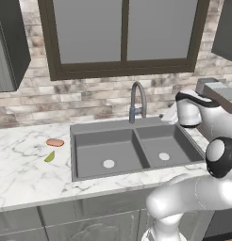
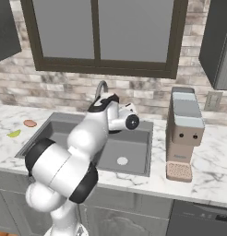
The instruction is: Turn on the sink faucet. Then move the lemon wedge from the counter to the sink. Turn off the sink. Move the vegetable from the sink to the pot next to the stove. Finally move the pot to the rear left burner.
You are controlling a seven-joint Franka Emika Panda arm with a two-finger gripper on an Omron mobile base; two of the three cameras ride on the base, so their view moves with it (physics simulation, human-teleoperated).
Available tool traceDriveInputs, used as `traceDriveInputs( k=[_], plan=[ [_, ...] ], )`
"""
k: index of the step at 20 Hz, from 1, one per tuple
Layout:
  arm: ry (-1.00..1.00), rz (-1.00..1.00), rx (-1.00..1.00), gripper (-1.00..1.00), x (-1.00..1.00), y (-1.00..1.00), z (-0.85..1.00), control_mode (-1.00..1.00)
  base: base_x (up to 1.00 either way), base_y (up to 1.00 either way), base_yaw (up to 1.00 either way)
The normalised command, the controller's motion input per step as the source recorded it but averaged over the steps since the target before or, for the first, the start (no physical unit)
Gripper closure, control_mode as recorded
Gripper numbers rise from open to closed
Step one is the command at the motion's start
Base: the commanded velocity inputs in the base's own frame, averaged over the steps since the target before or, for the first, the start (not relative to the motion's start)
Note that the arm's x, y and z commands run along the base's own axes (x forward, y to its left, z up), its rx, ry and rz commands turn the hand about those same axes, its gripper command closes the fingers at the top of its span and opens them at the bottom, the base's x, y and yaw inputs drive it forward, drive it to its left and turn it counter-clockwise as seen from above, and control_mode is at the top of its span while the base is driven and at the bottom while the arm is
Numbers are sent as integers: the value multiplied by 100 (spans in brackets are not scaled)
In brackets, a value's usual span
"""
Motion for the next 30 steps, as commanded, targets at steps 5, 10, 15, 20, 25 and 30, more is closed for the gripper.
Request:
traceDriveInputs(
  k=[5,10,15,20,25,30],
  plan=[
    [0,3,0,-100,22,0,-1,-100,0,0,0],
    [0,3,0,-100,22,0,-4,-100,0,0,0],
    [0,3,0,-100,13,13,-12,-100,0,0,0],
    [0,5,0,-100,3,22,-12,-100,0,0,0],
    [-4,8,2,-100,6,4,-1,-100,0,0,0],
    [-3,10,3,-100,10,0,0,-100,0,0,0]
  ],
)
